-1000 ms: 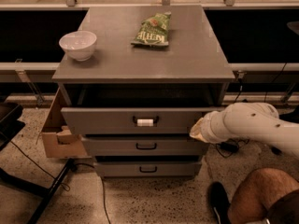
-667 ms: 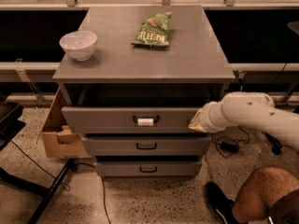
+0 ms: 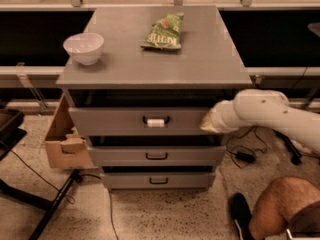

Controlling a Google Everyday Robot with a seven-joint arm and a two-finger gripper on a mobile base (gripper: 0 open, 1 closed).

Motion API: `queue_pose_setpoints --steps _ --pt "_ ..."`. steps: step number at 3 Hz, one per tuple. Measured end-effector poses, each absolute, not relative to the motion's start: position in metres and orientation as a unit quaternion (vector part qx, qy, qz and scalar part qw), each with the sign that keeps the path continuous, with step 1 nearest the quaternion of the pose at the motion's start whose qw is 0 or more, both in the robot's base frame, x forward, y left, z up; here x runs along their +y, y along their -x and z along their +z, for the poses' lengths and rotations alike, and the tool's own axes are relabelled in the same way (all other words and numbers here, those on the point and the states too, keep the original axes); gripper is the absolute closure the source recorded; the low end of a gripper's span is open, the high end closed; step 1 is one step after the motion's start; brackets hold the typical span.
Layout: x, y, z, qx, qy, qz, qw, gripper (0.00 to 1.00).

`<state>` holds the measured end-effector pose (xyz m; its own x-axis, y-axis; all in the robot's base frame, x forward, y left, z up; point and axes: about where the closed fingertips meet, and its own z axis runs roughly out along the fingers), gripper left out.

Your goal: Close top drawer

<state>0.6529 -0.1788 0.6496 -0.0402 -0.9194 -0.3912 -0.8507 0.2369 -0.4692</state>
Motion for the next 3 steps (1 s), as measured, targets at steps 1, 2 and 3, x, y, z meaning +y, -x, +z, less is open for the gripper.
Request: queue_pose_setpoints --steps 1,2,3 --pt "-0.1786 -0.6521 0.6496 0.719 0.615 -0.054 0.318 1.0" --pt "-0.1786 -0.6521 0.6496 0.719 0.615 -0.054 0.318 0.87" --pt "-0.1785 -0.6521 0.6495 0.719 0.615 -0.054 0.318 0.64"
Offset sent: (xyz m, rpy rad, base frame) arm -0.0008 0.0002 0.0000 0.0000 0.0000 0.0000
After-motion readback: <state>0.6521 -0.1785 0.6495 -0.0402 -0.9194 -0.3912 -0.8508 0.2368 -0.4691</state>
